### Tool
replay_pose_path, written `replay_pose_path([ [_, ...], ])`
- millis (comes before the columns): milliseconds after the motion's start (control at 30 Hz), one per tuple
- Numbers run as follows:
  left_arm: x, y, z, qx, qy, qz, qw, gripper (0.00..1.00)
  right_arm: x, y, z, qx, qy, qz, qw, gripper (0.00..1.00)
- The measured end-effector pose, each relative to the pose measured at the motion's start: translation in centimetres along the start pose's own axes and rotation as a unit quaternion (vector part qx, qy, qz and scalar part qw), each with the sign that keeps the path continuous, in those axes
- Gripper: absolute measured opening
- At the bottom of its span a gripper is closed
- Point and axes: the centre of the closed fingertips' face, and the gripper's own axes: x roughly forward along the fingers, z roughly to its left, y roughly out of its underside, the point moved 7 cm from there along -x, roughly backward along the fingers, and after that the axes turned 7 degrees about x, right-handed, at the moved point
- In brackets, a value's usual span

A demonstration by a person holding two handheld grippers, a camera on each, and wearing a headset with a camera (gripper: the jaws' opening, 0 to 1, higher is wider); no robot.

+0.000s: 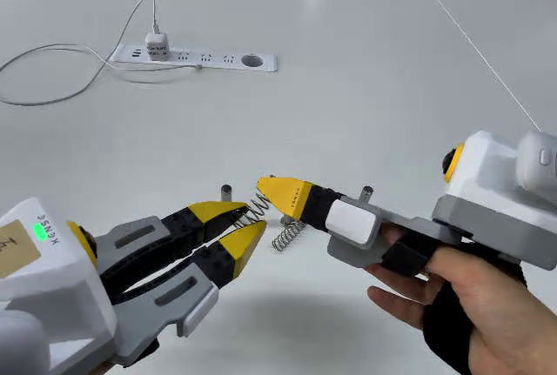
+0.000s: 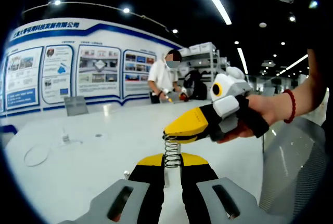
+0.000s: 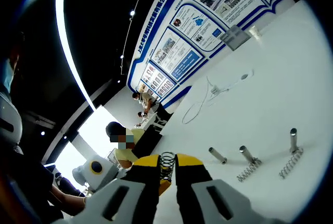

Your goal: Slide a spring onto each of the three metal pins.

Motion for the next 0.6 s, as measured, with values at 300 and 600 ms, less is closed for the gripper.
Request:
replay_pose_path([
  [300,0.29,0.15,-0.42,-0.017,0.003,0.023,0.9996,0.11,0.20,0.21,-0.10,-0.036,0.010,0.016,0.9992,0.11],
  [600,0.24,0.89,-0.33,-0.016,0.000,0.064,0.9978,0.13,0.75,0.41,-0.03,-0.073,0.019,0.017,0.9970,0.11],
])
